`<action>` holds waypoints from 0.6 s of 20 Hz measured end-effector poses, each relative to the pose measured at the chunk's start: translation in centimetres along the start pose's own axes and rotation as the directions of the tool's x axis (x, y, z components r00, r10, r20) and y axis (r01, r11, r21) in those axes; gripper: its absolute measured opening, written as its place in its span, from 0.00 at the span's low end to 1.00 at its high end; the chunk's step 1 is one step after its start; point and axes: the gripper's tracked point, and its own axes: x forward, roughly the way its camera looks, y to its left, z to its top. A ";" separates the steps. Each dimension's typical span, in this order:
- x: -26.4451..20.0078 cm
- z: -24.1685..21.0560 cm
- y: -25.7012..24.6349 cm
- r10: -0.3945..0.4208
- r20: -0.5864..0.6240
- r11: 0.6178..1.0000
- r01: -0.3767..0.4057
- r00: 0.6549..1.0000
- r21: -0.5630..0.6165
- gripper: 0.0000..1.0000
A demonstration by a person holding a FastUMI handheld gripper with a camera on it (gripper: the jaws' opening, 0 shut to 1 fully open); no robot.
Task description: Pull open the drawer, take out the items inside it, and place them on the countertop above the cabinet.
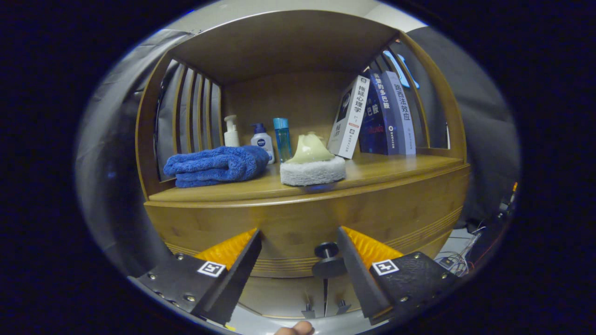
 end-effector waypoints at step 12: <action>-2.9 2.8 0.1 -0.005 0.015 1.000 0.005 1.000 -0.004 1.00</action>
